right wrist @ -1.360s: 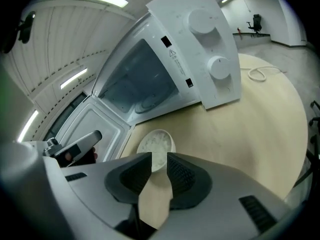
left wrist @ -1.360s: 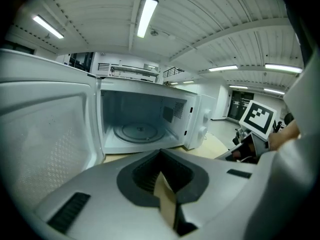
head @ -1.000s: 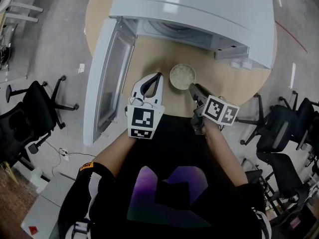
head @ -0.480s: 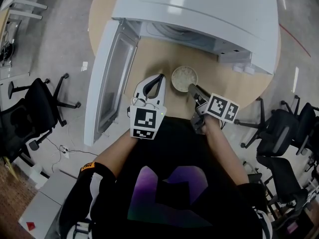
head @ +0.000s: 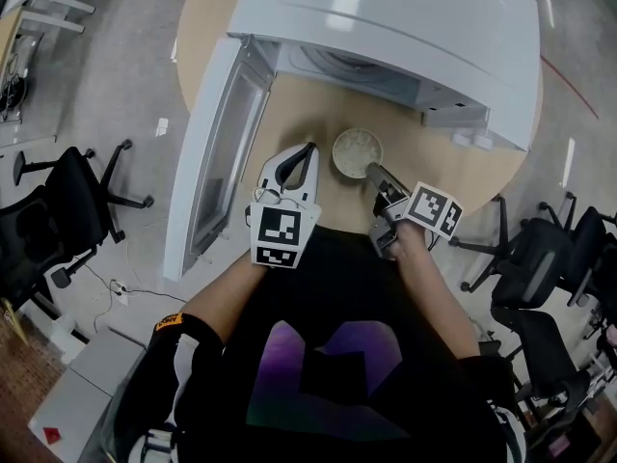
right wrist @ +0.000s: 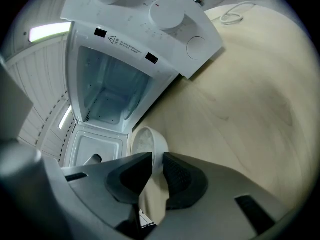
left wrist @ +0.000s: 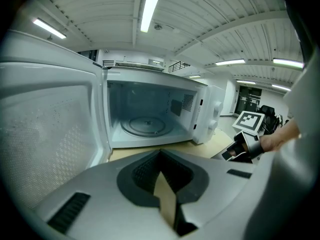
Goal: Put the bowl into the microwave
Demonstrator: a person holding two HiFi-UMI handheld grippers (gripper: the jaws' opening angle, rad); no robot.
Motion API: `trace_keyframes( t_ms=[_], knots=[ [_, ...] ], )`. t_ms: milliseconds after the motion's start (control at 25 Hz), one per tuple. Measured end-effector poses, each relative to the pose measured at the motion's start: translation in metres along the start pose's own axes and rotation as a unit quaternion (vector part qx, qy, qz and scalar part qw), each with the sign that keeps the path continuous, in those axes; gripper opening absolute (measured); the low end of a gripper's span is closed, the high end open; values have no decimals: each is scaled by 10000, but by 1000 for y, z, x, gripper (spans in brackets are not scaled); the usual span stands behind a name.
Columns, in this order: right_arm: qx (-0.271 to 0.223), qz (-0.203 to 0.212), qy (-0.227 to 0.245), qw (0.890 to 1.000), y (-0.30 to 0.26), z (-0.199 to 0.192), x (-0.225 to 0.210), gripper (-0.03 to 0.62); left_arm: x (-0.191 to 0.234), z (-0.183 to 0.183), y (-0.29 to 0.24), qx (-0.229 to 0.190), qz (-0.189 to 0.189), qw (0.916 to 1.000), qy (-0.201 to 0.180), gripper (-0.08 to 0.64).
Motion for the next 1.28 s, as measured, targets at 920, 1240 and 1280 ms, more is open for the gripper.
trace_keyframes(
  t_ms=[920,1240,1280],
  knots=[
    [-541,445,-435,9966,4,27,33,46,9,4,7,-117,145,9998,48,46],
    [-773,968,-383,9916,3,46,72,46,13,9,5,-202,223,9995,61,46],
    [-792,991,-380,9912,2,48,74,46,13,10,5,-216,235,9995,63,46]
  ],
)
Point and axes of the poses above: the fingertips, and each gripper's own axes: y backward along the fingers, x to its left, z out of its top, the point moved 3 cm from there along y, backward along the fingers, and after that the axes turned 7 degrees about -x, right-handed, at the moved point
